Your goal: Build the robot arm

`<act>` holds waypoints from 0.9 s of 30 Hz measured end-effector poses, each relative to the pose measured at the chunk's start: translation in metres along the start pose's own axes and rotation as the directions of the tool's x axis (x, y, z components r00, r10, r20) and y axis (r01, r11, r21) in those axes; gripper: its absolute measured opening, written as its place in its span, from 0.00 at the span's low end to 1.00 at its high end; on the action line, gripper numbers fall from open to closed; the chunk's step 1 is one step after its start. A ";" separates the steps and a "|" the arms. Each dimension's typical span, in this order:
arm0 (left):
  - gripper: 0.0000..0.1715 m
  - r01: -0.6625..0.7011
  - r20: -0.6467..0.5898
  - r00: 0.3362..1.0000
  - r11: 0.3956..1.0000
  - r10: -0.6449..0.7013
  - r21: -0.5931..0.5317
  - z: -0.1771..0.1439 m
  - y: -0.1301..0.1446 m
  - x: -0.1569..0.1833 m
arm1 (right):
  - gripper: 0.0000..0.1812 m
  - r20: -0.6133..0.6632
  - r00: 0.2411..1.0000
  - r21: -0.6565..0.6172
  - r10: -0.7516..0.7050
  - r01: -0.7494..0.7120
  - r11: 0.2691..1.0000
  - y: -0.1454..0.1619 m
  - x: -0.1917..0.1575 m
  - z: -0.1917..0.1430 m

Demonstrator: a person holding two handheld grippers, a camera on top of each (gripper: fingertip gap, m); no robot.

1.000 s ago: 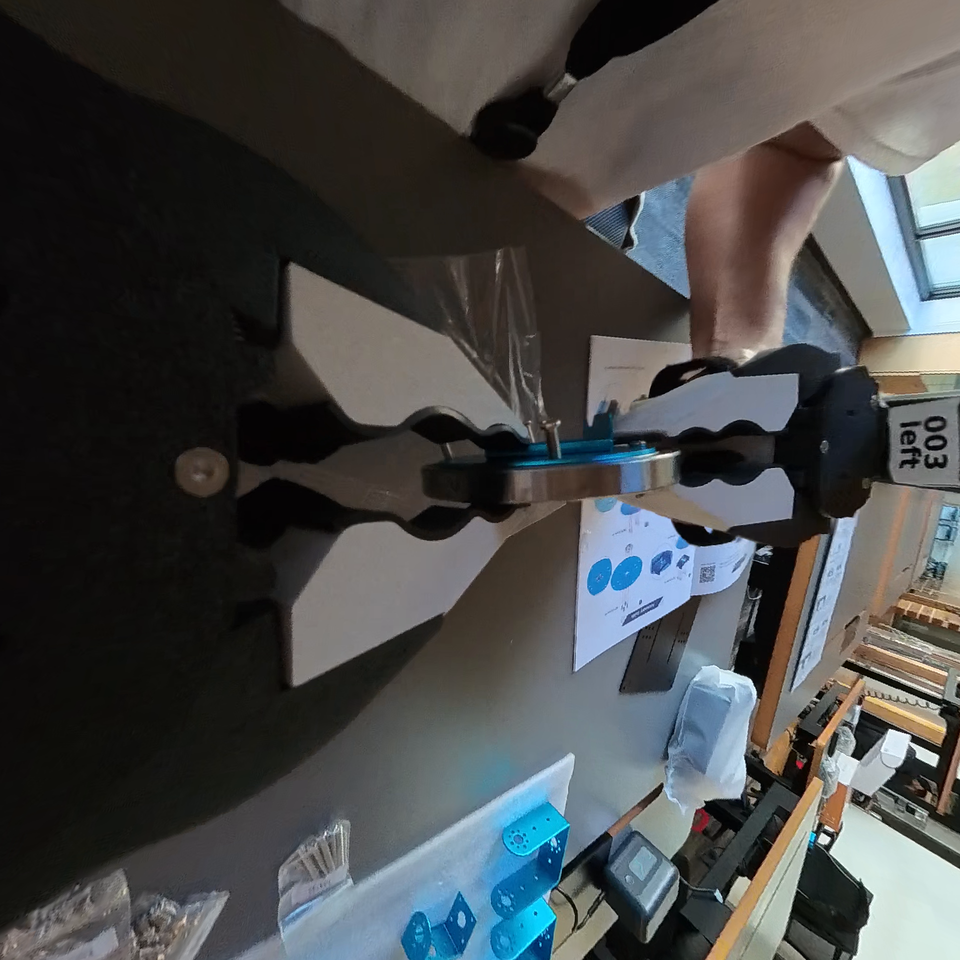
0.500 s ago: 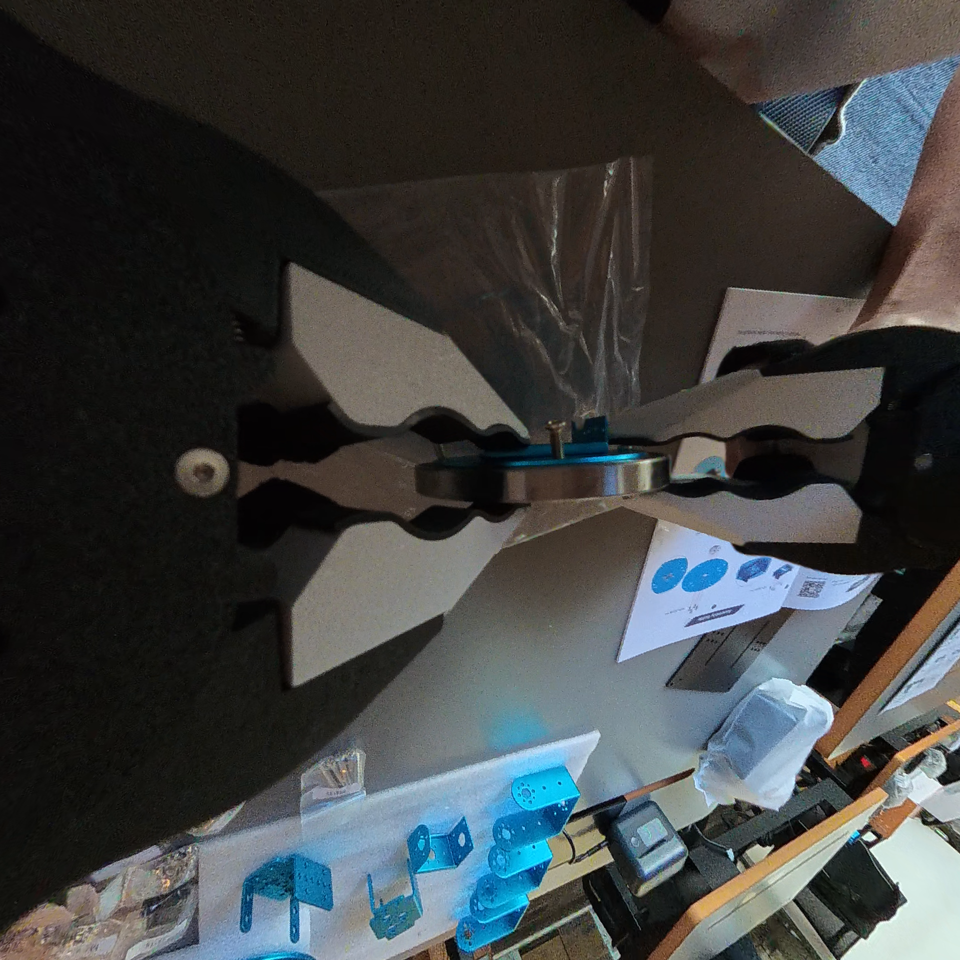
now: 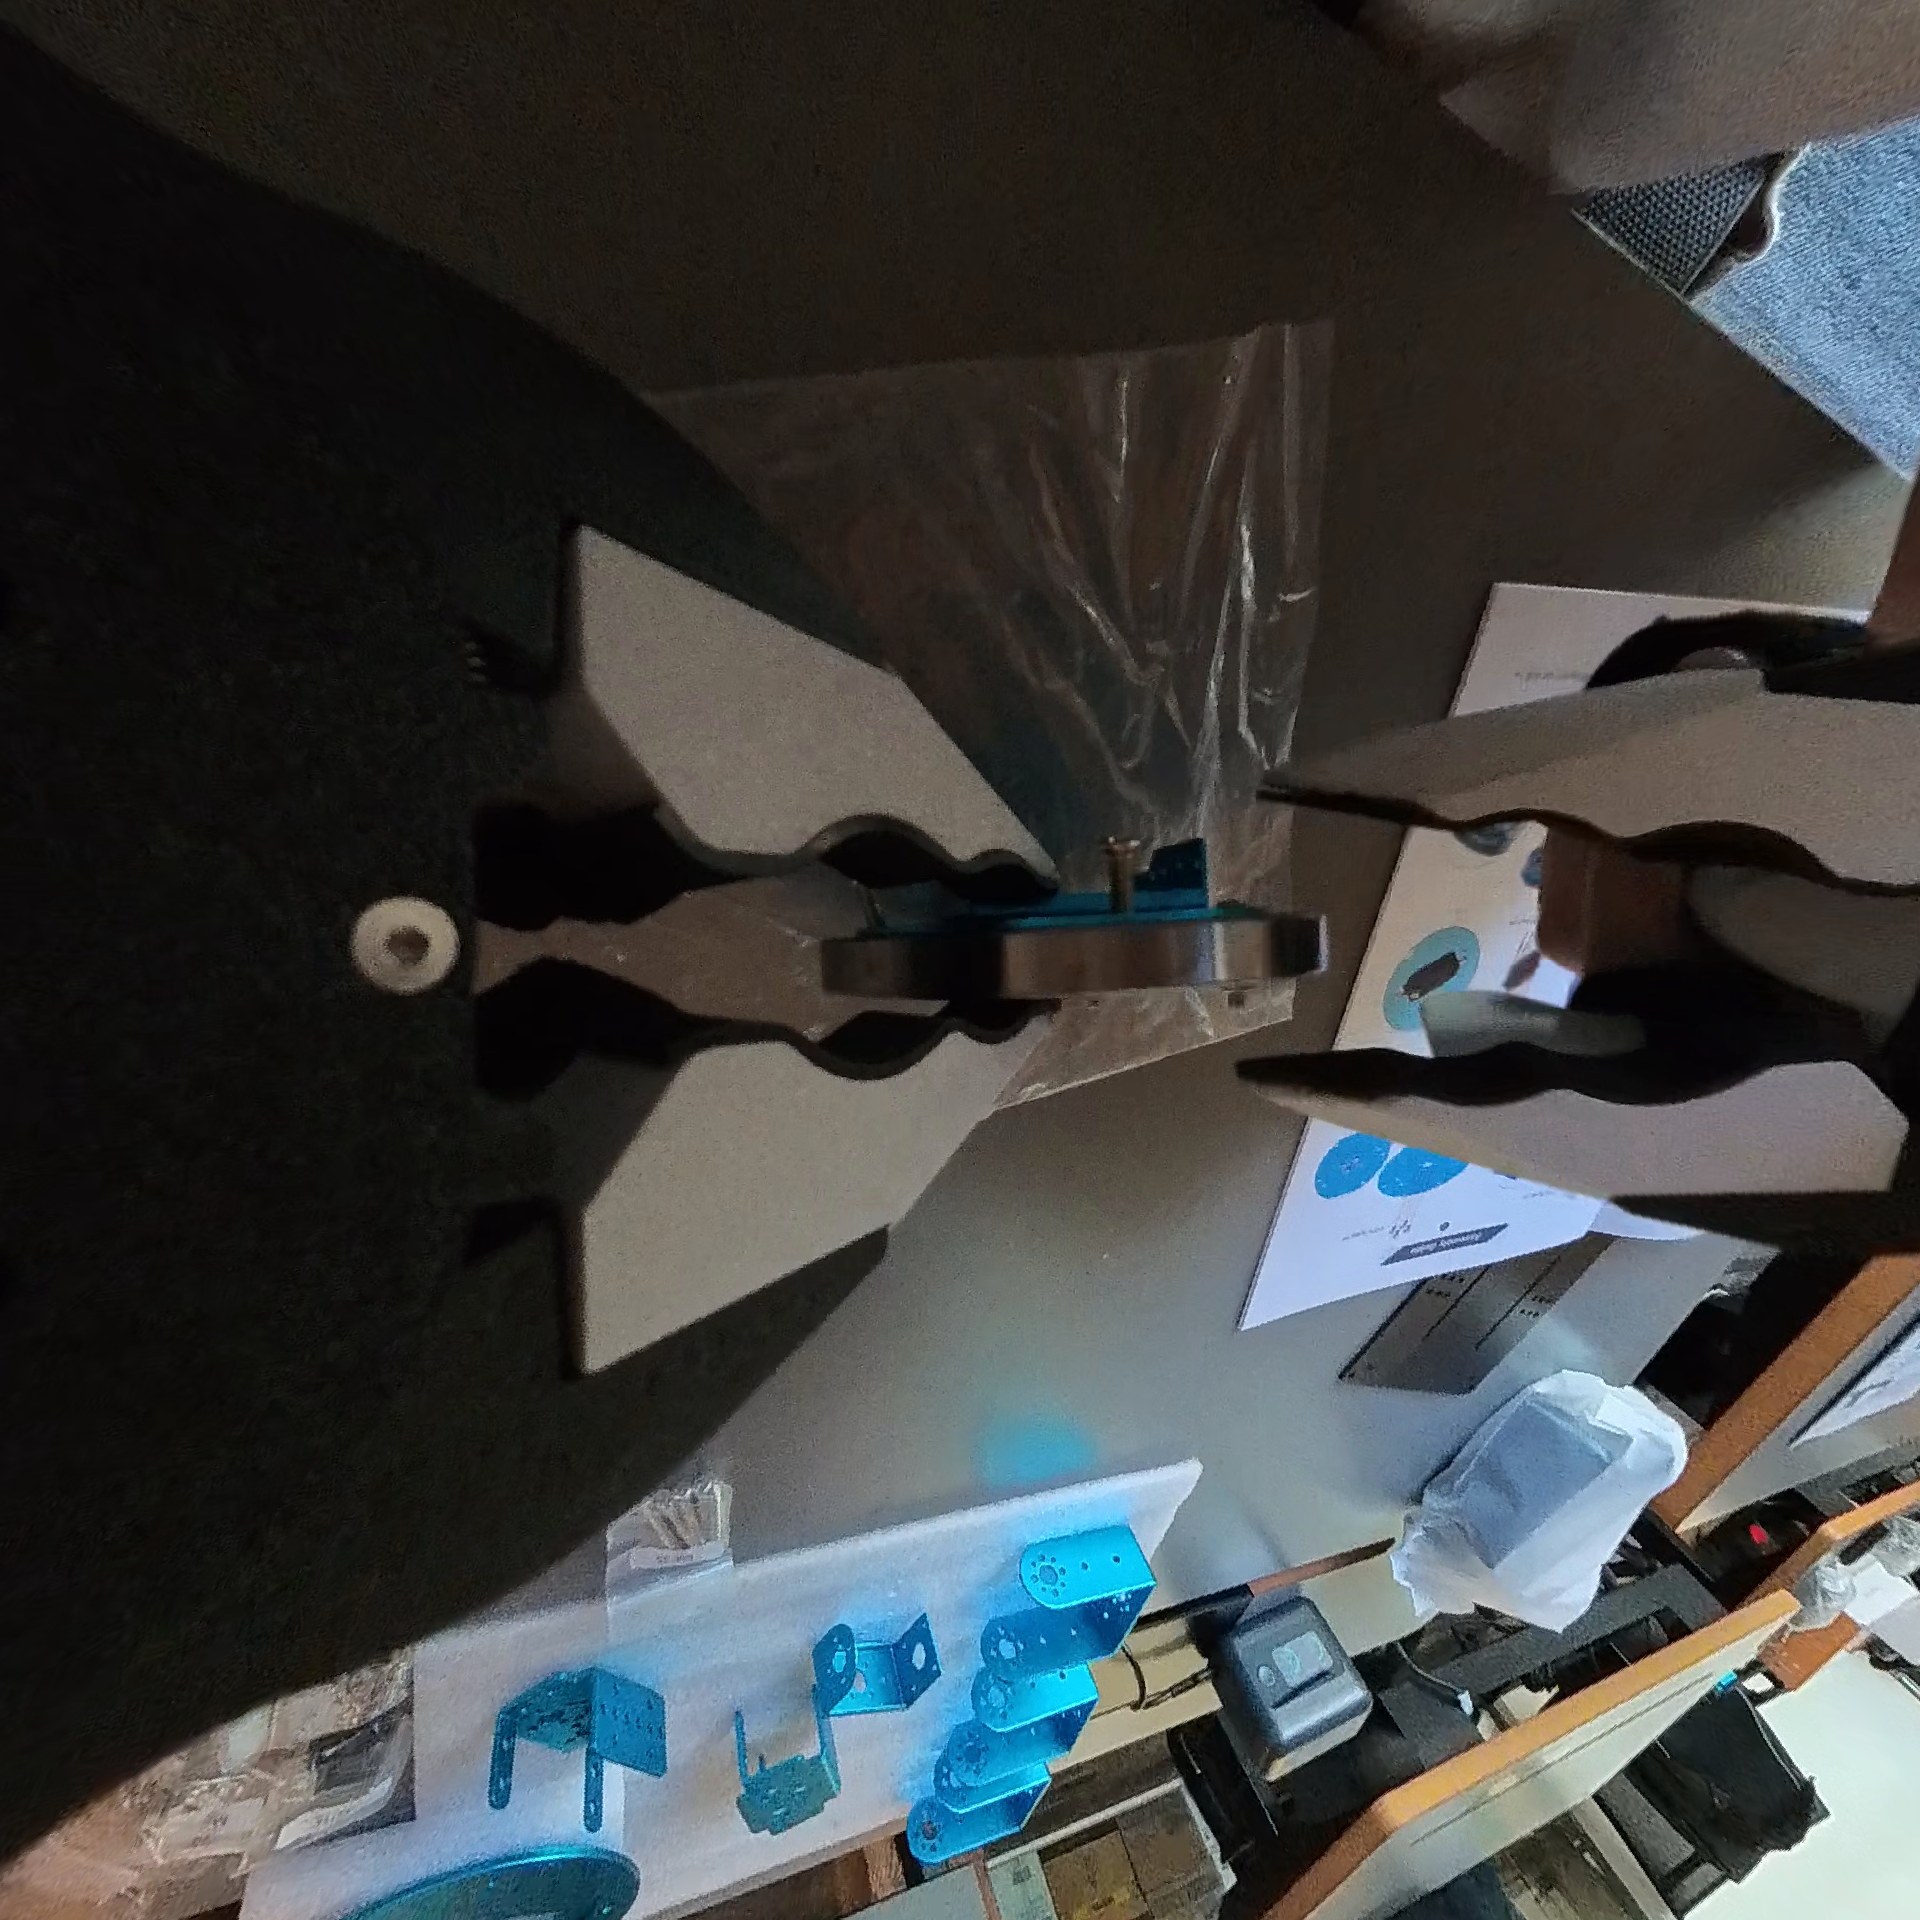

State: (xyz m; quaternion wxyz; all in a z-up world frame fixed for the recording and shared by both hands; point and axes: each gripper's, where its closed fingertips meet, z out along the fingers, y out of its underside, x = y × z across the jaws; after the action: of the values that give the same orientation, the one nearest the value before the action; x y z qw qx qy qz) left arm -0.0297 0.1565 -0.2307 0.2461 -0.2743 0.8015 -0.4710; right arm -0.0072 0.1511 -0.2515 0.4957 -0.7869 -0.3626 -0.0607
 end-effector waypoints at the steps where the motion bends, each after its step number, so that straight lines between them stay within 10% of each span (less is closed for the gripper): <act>1: 0.29 -0.011 -0.014 1.000 1.000 0.011 -0.014 0.003 -0.003 0.003 | 0.09 0.002 1.000 -0.005 -0.004 0.004 1.000 0.000 -0.001 0.001; 16: 0.12 -0.076 -0.034 0.997 0.987 0.072 -0.144 0.016 0.008 0.005 | 0.10 -0.014 0.998 0.038 0.057 -0.057 0.998 -0.006 -0.008 -0.001; 27: 0.11 -0.077 -0.042 0.996 0.989 0.073 -0.125 0.015 0.007 0.004 | 0.34 0.098 0.982 0.193 0.162 -0.179 0.965 -0.027 -0.019 -0.013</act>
State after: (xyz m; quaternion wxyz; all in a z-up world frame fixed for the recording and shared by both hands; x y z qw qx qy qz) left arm -0.0247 0.1471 -0.2437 0.2308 -0.2502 0.8439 -0.4147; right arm -0.0345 0.1378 -0.2336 0.5609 -0.7628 -0.3176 0.0512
